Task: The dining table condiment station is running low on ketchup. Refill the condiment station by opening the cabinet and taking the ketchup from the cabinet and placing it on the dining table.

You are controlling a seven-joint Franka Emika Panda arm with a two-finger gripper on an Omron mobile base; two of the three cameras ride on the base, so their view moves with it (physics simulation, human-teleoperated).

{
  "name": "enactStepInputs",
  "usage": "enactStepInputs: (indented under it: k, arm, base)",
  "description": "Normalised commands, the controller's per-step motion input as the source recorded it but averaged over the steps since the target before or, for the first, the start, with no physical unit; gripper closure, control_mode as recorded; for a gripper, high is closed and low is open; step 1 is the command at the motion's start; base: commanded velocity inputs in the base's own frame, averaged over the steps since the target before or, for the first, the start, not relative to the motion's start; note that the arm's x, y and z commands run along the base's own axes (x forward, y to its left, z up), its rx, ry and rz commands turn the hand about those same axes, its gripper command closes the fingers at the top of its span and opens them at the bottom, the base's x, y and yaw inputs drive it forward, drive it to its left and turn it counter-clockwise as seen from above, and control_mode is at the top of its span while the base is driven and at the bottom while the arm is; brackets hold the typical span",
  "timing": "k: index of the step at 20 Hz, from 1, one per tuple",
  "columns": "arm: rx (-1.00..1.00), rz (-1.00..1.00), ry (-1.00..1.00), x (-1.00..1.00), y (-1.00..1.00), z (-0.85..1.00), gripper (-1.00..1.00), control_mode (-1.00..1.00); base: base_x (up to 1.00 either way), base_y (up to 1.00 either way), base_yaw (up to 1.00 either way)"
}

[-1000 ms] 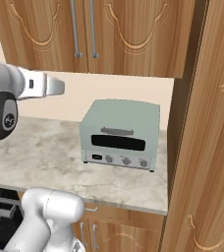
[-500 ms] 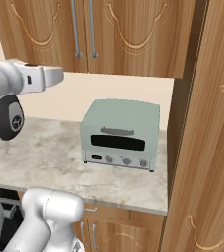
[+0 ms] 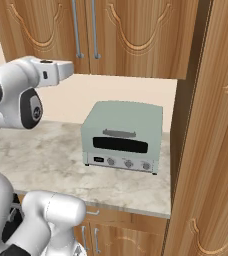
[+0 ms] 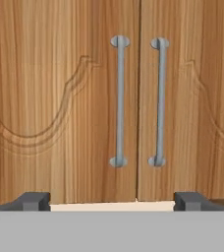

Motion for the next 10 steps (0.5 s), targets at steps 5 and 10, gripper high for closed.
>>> enactStepInputs:
  k: [5,10]
  arm:
    - [0.0,0.01,0.0,0.58,0.0,0.29,-1.0,-1.0]
    - [0.05,0.03,0.0,0.58,0.0,0.32,-1.0,-1.0]
  base:
    - [0.0,0.0,0.0]
    - [0.0,0.0,0.0]
